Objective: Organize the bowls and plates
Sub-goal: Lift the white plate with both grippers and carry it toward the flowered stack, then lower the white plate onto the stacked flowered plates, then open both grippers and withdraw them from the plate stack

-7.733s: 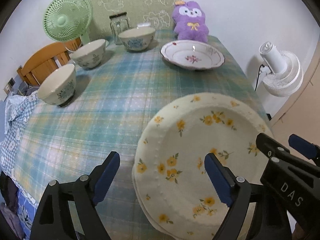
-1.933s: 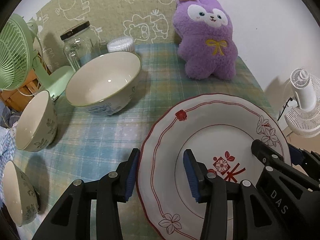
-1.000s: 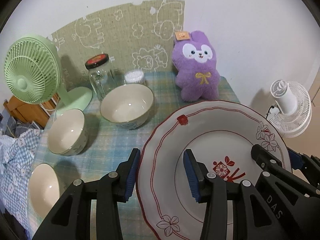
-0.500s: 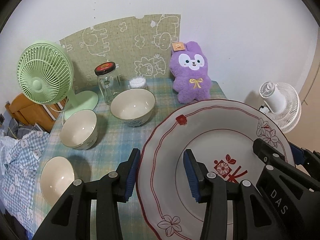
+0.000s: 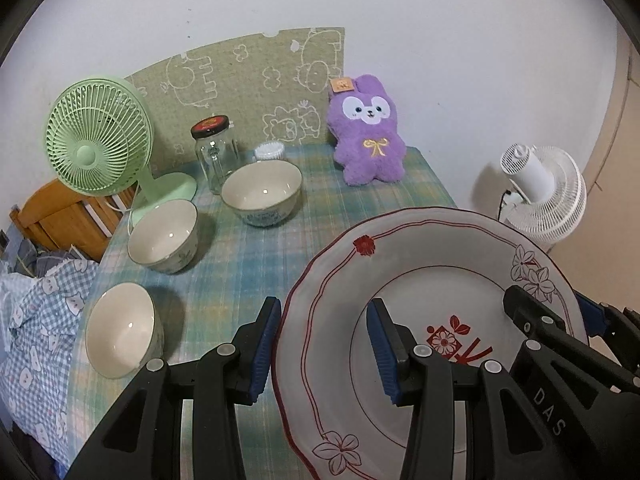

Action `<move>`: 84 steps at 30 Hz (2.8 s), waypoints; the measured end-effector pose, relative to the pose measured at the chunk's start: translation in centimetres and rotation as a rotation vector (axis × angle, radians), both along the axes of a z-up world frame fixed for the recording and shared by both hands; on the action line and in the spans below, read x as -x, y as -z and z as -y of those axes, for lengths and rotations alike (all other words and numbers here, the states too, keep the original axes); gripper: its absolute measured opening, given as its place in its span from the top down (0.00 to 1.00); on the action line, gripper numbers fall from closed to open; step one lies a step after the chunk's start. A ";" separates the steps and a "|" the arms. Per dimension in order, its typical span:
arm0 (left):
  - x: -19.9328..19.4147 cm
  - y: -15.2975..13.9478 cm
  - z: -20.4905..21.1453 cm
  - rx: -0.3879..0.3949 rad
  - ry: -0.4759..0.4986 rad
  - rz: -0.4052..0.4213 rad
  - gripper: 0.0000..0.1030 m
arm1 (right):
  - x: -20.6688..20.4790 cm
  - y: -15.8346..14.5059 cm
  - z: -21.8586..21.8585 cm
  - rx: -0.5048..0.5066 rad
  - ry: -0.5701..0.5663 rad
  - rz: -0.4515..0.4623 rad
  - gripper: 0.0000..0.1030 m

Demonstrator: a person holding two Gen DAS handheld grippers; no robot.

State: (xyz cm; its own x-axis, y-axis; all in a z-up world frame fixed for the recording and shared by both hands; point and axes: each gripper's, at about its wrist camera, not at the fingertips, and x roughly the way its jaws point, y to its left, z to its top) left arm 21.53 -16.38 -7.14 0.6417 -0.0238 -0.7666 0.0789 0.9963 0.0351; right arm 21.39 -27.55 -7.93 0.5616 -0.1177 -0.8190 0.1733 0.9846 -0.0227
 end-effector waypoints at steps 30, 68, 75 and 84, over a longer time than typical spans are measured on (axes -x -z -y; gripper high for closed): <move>6.6 7.0 3.2 -0.008 0.102 -0.119 0.56 | 8.5 6.2 2.9 0.015 0.066 -0.094 0.55; 7.3 10.4 4.1 -0.074 0.108 -0.150 0.58 | 8.3 10.2 3.6 0.024 0.057 -0.169 0.55; 7.3 10.4 4.0 -0.065 0.115 -0.143 0.57 | 8.1 10.2 3.6 0.022 0.049 -0.174 0.55; 7.2 10.4 3.7 -0.042 0.120 -0.160 0.49 | 8.1 10.4 3.4 0.017 0.036 -0.186 0.48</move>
State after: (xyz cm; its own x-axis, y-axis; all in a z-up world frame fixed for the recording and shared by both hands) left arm 14.33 -20.04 -17.50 0.5063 -0.0590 -0.8603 0.2052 0.9773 0.0537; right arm 13.34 -30.95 -18.30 0.3961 -0.1495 -0.9059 0.1992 0.9771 -0.0741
